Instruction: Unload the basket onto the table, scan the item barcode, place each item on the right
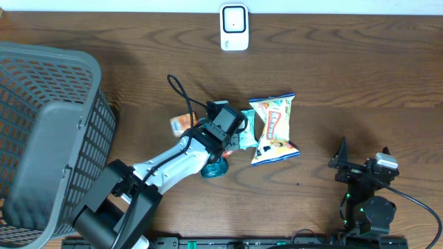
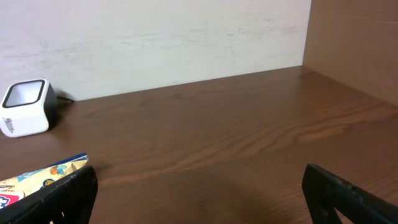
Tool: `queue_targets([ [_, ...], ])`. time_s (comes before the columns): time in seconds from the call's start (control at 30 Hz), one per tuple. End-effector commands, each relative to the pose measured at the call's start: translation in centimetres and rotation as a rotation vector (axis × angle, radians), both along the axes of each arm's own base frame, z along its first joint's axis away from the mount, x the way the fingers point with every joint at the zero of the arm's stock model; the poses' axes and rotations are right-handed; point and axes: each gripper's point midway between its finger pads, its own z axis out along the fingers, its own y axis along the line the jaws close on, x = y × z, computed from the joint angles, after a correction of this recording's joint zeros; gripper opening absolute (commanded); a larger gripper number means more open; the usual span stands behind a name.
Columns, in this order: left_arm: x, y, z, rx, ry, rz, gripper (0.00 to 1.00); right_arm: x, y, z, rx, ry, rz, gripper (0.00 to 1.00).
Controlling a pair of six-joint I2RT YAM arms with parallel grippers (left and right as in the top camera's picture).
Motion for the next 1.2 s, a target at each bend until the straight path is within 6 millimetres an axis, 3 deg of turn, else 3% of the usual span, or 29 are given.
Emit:
queue_targets([
  [0.0, -0.5, 0.9, -0.9, 0.037, 0.018, 0.007, 0.76, -0.1, -0.4, 0.0, 0.013, -0.003, -0.021, 0.99],
  [0.13, 0.2, 0.4, 1.6, 0.033, -0.025, -0.029, 0.91, -0.1, -0.4, 0.0, 0.013, -0.003, -0.021, 0.99],
  [0.2, 1.0, 0.1, 4.9, 0.04, -0.091, -0.08, 0.96, -0.1, -0.4, 0.0, 0.013, -0.003, -0.021, 0.99],
  [0.3, 2.2, 0.7, 9.6, 0.076, -0.192, -0.088, 0.98, -0.1, -0.4, 0.0, 0.013, -0.003, -0.021, 0.99],
  [0.53, 4.9, 2.7, 23.8, 0.189, -0.538, -0.1, 0.98, -0.1, -0.4, 0.0, 0.014, -0.004, -0.021, 0.99],
  [0.67, 6.1, 4.8, 31.4, 0.294, -0.725, -0.055, 0.99, -0.1, -0.4, 0.0, 0.013, -0.003, -0.021, 0.99],
  [0.7, 6.6, 5.8, 34.9, 0.356, -0.797, -0.052, 0.99, -0.1, -0.4, 0.0, 0.014, -0.004, -0.021, 0.99],
  [0.83, 7.2, 9.5, 41.2, 0.485, -0.914, 0.044, 0.99, -0.1, -0.4, 0.0, 0.013, -0.003, -0.021, 0.99],
  [0.97, 7.1, 13.9, 46.2, 0.604, -0.991, 0.18, 0.99, -0.1, -0.4, 0.0, 0.013, -0.003, -0.021, 0.99],
  [1.17, 7.0, 17.8, 50.7, 0.784, -1.054, 0.216, 0.99, -0.1, -0.4, 0.0, 0.013, -0.003, -0.021, 0.99],
])
